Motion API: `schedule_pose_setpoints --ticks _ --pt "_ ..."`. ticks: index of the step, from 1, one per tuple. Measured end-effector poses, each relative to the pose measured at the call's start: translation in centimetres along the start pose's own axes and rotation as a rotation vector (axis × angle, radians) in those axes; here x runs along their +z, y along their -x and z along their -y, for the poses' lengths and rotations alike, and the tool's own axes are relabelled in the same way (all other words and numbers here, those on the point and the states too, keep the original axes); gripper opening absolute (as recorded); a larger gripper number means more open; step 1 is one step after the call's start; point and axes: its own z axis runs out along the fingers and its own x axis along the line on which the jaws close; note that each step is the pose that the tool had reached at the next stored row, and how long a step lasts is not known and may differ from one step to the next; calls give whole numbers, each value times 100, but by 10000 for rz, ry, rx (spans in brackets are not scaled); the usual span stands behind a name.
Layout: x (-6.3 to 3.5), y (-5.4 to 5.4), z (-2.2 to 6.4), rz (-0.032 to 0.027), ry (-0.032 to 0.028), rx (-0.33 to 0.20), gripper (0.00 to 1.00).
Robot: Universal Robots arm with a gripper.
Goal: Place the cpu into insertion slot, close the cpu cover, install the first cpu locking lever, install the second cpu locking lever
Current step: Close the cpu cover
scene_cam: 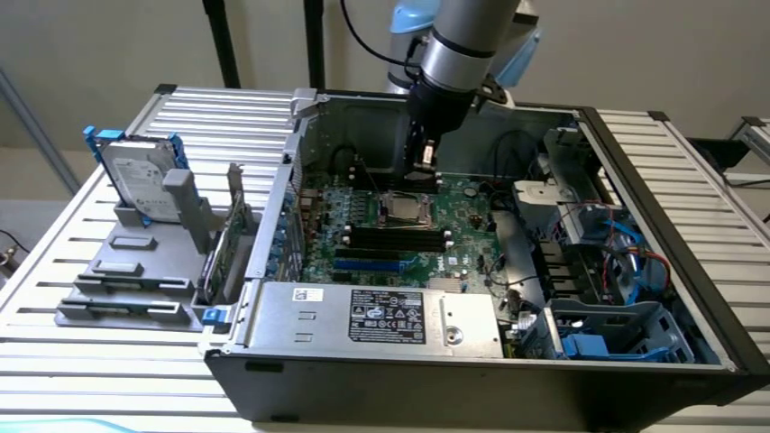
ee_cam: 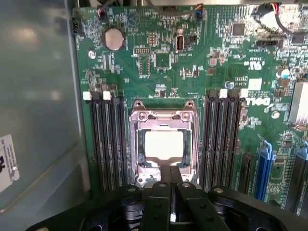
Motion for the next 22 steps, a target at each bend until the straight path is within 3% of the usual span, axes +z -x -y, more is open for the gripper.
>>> schedule_pose_setpoints --ticks 11,17,22 --pt "223 35 228 11 -71 -38 11" --pt "334 39 228 11 -68 -39 11" --pt "424 41 213 8 -11 -39 11"
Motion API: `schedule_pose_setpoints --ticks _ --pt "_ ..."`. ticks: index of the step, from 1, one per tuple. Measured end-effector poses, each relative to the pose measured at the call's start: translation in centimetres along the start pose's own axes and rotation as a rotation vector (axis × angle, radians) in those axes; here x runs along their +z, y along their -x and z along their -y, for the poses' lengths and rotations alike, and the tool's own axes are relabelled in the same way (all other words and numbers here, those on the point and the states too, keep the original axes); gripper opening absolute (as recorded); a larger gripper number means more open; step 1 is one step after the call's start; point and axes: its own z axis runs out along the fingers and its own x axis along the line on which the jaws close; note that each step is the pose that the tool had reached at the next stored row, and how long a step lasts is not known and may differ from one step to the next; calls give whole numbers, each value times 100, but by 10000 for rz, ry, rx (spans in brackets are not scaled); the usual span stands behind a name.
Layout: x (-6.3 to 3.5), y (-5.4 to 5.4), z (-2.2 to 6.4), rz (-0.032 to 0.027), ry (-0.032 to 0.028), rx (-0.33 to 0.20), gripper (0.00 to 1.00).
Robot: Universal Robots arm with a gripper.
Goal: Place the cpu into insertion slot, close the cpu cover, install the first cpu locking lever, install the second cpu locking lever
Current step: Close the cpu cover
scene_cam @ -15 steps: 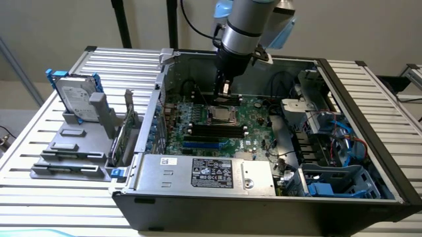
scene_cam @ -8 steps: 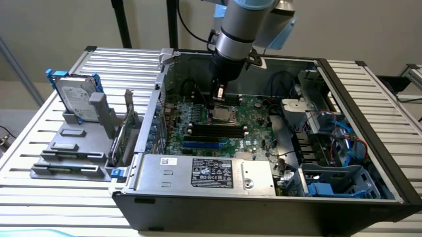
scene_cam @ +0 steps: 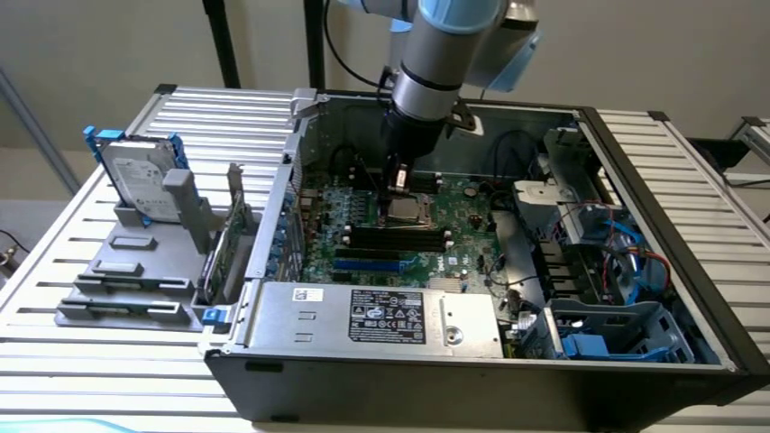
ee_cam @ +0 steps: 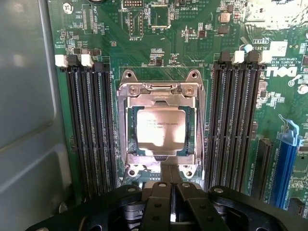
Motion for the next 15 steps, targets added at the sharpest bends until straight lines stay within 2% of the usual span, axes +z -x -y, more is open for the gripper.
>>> schedule_pose_setpoints --ticks 10,13,15 --pt "114 4 5 0 104 -3 11" --pt "124 5 11 5 130 -3 11" --pt "102 2 15 -19 142 -8 11"
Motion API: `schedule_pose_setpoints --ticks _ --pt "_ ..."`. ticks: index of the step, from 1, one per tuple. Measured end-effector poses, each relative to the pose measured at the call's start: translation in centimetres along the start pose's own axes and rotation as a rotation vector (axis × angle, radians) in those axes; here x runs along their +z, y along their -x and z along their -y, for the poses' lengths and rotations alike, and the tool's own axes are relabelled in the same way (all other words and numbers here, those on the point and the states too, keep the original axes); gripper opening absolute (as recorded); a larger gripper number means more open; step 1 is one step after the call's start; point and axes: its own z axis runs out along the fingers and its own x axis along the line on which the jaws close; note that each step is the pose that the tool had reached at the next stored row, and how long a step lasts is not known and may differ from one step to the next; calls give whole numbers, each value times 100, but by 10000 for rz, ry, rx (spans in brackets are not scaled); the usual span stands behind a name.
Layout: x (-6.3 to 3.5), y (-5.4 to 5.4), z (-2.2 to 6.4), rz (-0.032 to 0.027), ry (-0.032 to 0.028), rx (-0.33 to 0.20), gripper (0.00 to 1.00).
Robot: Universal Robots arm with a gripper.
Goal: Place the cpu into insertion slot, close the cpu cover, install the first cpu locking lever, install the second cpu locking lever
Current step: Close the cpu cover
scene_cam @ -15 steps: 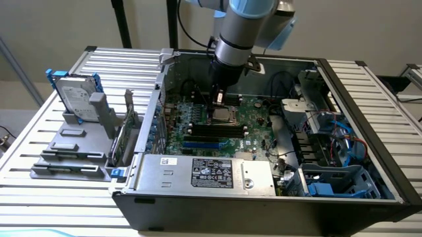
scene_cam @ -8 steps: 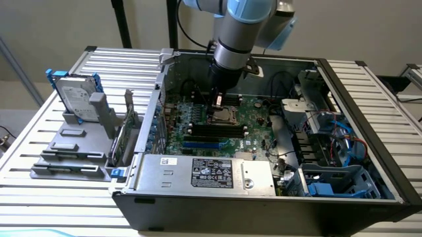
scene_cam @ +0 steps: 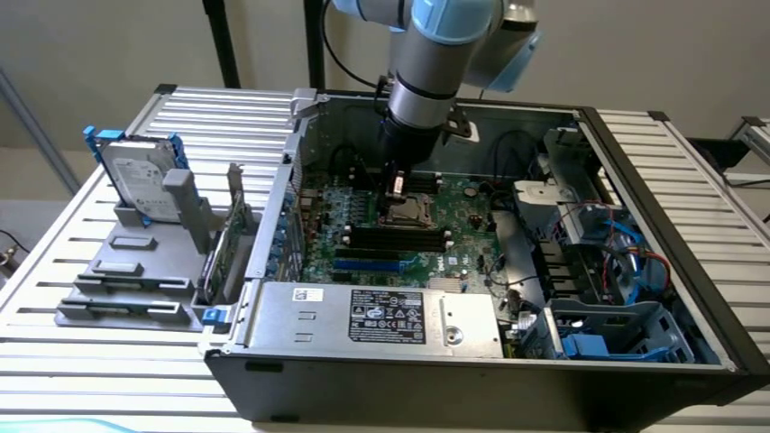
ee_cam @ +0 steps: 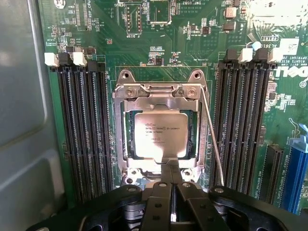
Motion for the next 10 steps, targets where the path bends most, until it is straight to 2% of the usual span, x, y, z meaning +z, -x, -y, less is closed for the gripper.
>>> schedule_pose_setpoints --ticks 5,10 --pt "-198 11 77 -8 -8 -1 11" --pt "-215 64 294 -14 -2 -2 11"
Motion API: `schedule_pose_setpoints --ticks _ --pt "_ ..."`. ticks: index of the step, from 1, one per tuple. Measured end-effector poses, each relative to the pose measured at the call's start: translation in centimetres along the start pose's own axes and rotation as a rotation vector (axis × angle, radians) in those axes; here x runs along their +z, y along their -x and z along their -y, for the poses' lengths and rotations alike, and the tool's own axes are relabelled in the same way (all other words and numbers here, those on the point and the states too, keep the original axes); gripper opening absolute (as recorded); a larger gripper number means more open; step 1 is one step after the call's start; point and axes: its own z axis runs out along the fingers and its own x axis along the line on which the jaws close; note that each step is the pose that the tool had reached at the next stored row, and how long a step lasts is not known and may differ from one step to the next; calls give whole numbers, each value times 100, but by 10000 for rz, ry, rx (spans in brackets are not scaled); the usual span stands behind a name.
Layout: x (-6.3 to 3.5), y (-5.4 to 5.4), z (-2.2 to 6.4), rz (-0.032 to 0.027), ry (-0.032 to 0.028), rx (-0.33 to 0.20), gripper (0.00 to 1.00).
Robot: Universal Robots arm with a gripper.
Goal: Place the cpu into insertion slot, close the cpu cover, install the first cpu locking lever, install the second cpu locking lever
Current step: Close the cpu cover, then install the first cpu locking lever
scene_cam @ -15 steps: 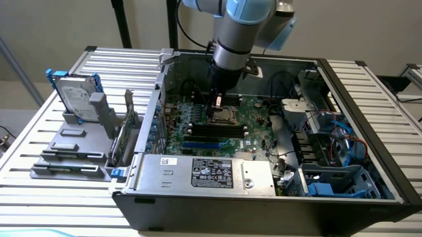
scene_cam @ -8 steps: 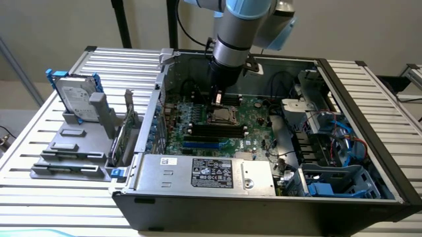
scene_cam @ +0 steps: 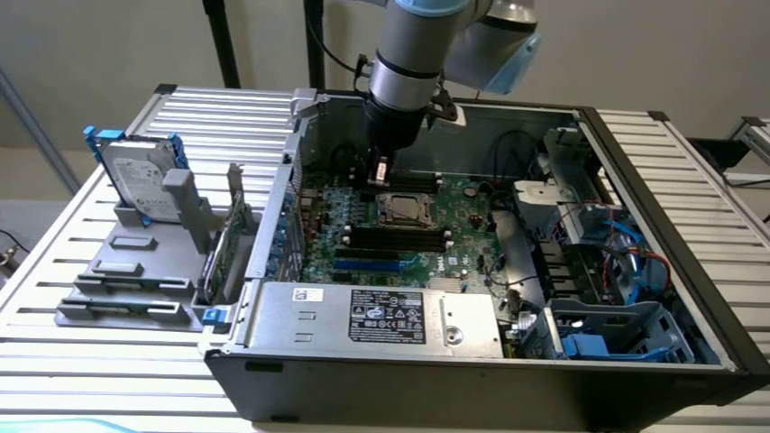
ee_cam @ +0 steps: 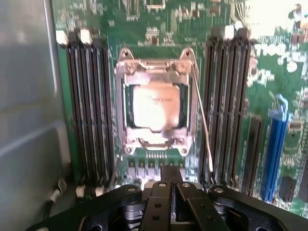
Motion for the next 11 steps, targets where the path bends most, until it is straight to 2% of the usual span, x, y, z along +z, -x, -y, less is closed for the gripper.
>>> schedule_pose_setpoints --ticks 3,11 --pt "13 22 95 -3 4 0 11" --pt "13 22 96 -2 4 0 11"
